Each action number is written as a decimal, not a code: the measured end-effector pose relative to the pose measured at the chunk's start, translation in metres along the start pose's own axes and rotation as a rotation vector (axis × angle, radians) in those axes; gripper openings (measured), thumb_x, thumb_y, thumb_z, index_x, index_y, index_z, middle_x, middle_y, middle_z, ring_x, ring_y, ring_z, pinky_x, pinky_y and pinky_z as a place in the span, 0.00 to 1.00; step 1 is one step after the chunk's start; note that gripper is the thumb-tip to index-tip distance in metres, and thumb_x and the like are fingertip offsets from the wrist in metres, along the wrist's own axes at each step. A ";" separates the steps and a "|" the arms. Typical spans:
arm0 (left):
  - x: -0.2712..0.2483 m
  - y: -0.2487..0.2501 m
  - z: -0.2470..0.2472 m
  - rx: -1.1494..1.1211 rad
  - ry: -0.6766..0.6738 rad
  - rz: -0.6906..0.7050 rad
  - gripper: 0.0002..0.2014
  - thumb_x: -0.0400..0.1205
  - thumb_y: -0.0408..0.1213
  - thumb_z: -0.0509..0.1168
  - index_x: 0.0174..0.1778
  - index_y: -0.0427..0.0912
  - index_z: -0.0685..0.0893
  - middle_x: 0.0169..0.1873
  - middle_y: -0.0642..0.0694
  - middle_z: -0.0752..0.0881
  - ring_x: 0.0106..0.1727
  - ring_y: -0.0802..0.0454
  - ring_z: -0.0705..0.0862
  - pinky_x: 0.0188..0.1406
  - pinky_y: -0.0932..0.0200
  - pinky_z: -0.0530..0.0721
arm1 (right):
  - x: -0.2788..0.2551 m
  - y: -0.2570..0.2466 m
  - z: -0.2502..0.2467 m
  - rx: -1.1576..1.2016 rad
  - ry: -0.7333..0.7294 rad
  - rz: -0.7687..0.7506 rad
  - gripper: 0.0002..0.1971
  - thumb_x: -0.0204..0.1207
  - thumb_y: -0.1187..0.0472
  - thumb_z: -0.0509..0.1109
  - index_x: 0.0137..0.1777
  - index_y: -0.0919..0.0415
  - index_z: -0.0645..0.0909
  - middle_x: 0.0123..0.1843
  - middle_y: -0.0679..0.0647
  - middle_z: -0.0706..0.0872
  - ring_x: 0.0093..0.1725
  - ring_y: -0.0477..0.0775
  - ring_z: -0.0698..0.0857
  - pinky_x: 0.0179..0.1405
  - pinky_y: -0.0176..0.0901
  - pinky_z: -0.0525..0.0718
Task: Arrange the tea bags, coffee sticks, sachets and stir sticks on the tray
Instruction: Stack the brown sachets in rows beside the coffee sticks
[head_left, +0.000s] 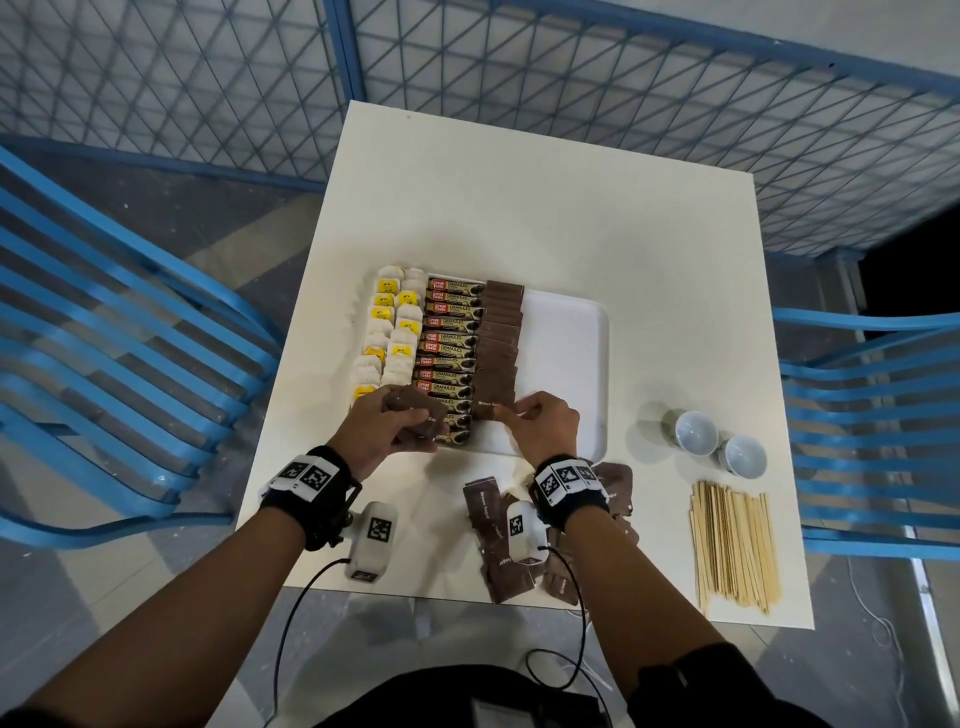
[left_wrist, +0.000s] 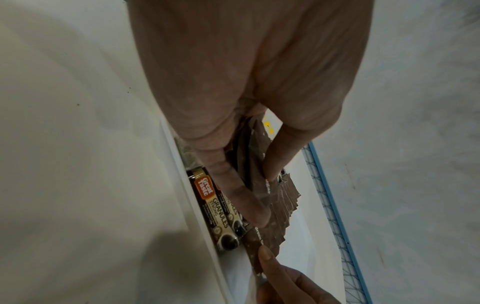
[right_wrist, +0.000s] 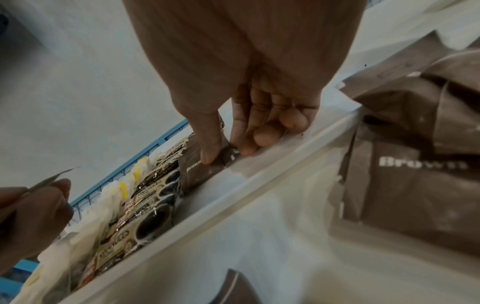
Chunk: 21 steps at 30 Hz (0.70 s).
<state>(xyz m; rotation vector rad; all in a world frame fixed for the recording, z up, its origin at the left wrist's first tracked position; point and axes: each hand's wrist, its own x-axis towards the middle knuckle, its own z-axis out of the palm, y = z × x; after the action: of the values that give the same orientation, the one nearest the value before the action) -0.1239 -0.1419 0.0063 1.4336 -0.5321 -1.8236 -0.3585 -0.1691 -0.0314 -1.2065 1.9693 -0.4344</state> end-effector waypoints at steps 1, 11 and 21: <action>0.000 0.001 0.000 0.003 0.001 -0.001 0.15 0.83 0.18 0.65 0.66 0.27 0.78 0.49 0.30 0.90 0.48 0.32 0.92 0.39 0.44 0.92 | -0.001 0.000 -0.001 -0.002 0.011 -0.001 0.16 0.68 0.44 0.83 0.42 0.53 0.85 0.38 0.48 0.87 0.44 0.48 0.85 0.40 0.34 0.77; -0.002 0.007 0.008 0.023 0.004 -0.018 0.13 0.81 0.21 0.69 0.62 0.25 0.82 0.52 0.30 0.90 0.53 0.29 0.91 0.47 0.36 0.91 | -0.020 -0.037 0.007 0.103 -0.019 -0.199 0.14 0.77 0.44 0.76 0.50 0.55 0.86 0.41 0.44 0.89 0.41 0.42 0.86 0.45 0.35 0.83; -0.002 0.007 0.013 0.089 0.101 0.009 0.04 0.86 0.36 0.71 0.50 0.40 0.86 0.48 0.40 0.89 0.49 0.37 0.92 0.37 0.38 0.92 | -0.017 -0.054 0.010 0.154 -0.327 -0.341 0.03 0.75 0.60 0.80 0.46 0.58 0.90 0.39 0.46 0.90 0.40 0.43 0.87 0.45 0.36 0.86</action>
<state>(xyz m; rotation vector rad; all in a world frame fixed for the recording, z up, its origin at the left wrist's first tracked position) -0.1342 -0.1464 0.0164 1.5713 -0.5740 -1.7294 -0.3137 -0.1803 0.0031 -1.4182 1.4330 -0.5130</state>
